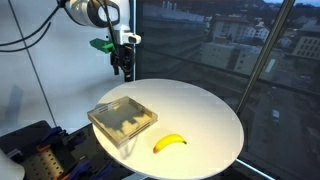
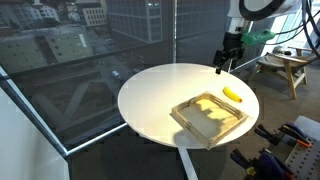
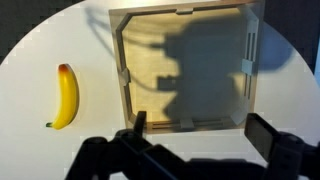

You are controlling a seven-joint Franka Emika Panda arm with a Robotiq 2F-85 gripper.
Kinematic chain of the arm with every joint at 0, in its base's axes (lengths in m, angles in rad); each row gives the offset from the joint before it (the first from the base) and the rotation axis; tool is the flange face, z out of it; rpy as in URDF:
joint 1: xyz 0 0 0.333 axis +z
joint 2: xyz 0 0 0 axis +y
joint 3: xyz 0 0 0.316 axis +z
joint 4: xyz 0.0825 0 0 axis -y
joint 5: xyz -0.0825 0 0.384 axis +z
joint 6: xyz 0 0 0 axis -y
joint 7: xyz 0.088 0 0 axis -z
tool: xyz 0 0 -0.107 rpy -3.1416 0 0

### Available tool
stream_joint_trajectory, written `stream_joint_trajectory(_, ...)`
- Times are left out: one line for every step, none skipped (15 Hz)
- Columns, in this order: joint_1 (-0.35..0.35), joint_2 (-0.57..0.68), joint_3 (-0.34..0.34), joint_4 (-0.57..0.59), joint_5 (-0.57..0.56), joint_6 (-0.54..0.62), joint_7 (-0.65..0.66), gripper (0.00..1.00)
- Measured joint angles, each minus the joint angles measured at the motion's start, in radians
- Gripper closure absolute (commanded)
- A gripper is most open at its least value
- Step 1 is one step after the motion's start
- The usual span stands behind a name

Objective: Put the banana on the table

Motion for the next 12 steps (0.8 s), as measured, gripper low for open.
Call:
stream_joint_trajectory(0.000,-0.011,0.000,-0.005,0.000,-0.009,0.001,0.00)
stream_joint_trajectory(0.000,-0.020,0.000,-0.008,0.000,-0.019,0.001,0.00)
stream_joint_trajectory(0.000,-0.028,0.000,-0.011,0.000,-0.031,0.001,0.00)
stream_joint_trajectory(0.000,-0.035,0.000,-0.012,0.000,-0.043,0.001,0.00)
stream_joint_trajectory(0.000,-0.043,0.000,-0.013,0.000,-0.056,0.000,0.00)
stream_joint_trajectory(0.000,-0.050,0.000,-0.013,0.001,-0.070,0.000,0.00)
stream_joint_trajectory(0.000,-0.058,0.000,-0.014,0.001,-0.081,-0.001,0.00)
stream_joint_trajectory(0.000,-0.066,0.000,-0.016,0.001,-0.090,-0.002,0.00)
stream_joint_trajectory(0.000,-0.076,0.000,-0.017,0.001,-0.098,-0.004,0.00)
stream_joint_trajectory(0.000,-0.085,0.000,-0.019,0.001,-0.105,-0.004,0.00)
stream_joint_trajectory(0.000,-0.094,0.000,-0.022,0.001,-0.111,-0.006,0.00)
stream_joint_trajectory(0.000,-0.103,0.000,-0.025,0.001,-0.115,-0.008,0.00)
